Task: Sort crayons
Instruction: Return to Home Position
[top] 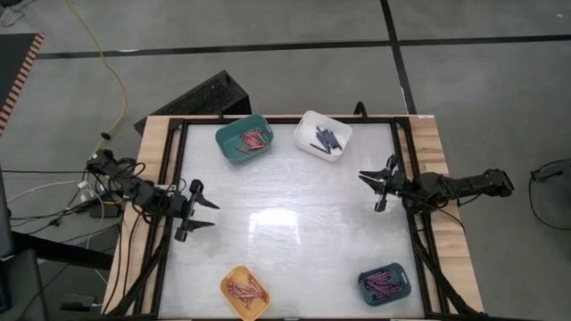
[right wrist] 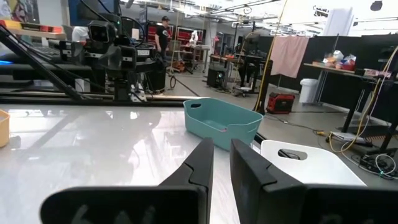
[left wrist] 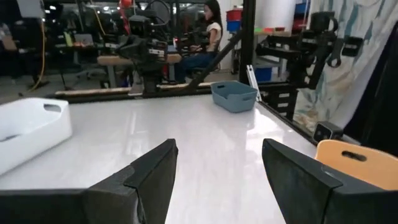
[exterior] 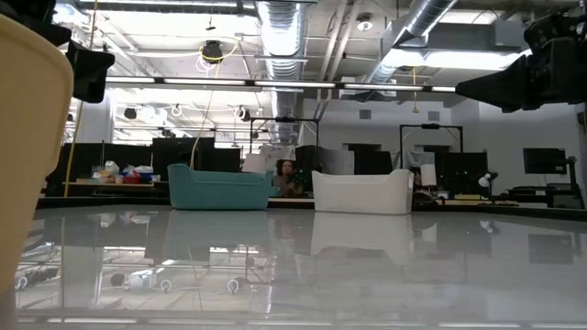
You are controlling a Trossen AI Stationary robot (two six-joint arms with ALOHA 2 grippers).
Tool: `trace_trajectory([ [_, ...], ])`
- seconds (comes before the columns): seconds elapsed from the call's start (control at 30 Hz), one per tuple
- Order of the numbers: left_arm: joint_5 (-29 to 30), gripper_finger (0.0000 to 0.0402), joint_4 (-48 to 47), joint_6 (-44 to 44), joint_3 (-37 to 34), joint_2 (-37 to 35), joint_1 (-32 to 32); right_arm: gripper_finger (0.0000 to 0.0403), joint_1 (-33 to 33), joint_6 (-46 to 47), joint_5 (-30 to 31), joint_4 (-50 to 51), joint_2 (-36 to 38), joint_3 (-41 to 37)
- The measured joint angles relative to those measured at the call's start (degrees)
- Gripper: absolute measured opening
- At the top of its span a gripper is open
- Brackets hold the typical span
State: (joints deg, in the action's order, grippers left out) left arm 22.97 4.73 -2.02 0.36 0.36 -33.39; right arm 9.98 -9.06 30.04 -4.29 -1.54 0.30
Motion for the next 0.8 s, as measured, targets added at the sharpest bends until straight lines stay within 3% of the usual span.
trace_trajectory([
  [0.8, -0.1, 0.0228, 0.0, 2.1, 0.0, 0.0, 0.0, 0.0061, 0.0, 0.0, 0.0, 0.0, 0.0, 0.0],
])
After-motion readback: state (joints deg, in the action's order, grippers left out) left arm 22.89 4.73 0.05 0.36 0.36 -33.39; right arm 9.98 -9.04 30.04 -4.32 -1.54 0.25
